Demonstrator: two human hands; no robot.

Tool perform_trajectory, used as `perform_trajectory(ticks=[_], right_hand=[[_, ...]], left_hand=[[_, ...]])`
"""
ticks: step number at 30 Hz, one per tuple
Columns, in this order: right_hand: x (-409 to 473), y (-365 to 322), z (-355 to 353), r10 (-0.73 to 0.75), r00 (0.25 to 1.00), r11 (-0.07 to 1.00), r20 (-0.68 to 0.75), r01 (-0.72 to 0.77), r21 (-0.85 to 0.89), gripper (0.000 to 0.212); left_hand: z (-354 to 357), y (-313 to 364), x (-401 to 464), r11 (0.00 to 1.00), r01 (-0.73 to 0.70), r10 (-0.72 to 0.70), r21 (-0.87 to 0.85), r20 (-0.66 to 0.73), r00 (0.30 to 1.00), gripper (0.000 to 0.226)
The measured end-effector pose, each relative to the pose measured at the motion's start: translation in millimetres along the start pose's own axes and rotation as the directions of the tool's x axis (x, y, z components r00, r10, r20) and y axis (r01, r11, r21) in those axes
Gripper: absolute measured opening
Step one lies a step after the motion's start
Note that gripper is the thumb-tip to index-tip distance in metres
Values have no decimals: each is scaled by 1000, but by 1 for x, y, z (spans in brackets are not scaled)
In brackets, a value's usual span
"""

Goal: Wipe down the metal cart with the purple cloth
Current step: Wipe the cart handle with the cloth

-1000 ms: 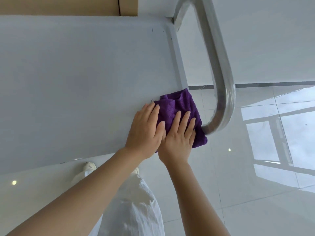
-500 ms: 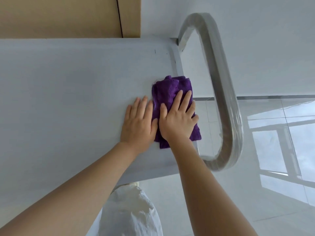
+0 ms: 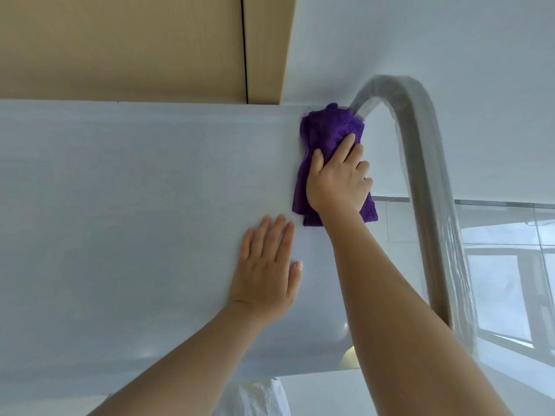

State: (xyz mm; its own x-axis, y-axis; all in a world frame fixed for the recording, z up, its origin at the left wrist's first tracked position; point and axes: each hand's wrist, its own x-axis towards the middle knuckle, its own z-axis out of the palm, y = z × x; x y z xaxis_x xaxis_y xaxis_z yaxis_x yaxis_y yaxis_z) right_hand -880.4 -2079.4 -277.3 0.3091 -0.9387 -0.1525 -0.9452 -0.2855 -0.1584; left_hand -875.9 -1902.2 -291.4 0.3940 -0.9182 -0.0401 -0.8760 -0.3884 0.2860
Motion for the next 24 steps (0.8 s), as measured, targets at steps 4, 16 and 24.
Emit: perform_trajectory(ticks=[4,16,24], right_hand=[[10,-5,-1,24,999,999,-23,-23,30,66],[-86,37,6,88,996,995,6,-88,42,66],[-173,43,27,113,992,994,-49,-112,10,64]], left_hand=[[0,-2,1,1000,0,0,-3,-25,1000,57],[-6,-6,1,991,0,-6,-133,-48,999,53],[-13,-11,-3,939,16,-13,-345,12,1000,65]])
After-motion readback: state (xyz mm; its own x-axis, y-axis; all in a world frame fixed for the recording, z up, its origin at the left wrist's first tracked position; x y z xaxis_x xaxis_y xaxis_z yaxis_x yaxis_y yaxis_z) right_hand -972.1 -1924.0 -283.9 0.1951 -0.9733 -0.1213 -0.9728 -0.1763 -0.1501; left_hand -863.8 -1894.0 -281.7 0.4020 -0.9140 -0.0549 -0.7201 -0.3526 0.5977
